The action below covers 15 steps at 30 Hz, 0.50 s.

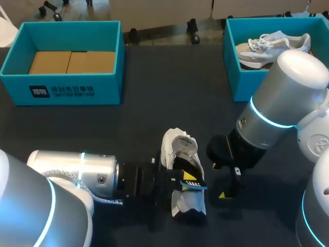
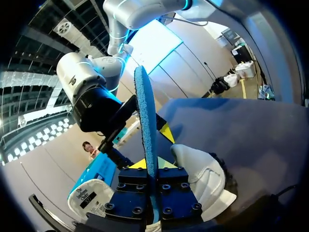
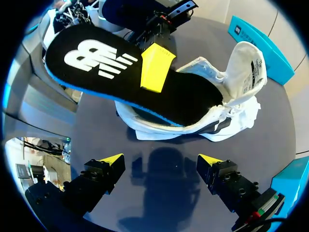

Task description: Take the shoe out of the shoebox, open the shoe tongue, remove and reinsert the insole, then place the shoe into the shoebox

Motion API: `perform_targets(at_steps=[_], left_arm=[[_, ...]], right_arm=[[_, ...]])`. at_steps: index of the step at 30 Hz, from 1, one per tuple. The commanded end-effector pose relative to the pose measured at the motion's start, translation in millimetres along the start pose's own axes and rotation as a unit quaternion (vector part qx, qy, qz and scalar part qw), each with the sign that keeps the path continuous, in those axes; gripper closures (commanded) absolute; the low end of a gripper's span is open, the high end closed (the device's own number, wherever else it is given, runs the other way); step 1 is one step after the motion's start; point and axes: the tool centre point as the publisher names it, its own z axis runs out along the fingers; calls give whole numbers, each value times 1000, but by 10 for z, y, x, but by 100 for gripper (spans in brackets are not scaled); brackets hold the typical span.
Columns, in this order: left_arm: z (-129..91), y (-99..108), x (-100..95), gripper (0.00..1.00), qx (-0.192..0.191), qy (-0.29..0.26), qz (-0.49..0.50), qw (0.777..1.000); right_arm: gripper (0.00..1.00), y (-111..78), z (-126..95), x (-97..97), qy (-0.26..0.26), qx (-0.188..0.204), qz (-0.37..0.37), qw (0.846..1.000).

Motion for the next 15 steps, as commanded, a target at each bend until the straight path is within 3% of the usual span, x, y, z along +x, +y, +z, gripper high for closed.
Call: perform_targets(at_steps=[1, 15], left_arm=[[52, 52, 41, 100, -3, -2, 10, 1000], [70, 263, -22, 100, -45, -19, 40, 998]], right_arm=[[0, 0, 12, 1, 0, 0, 0, 1000], [0, 0, 12, 1, 0, 0, 0, 1000]])
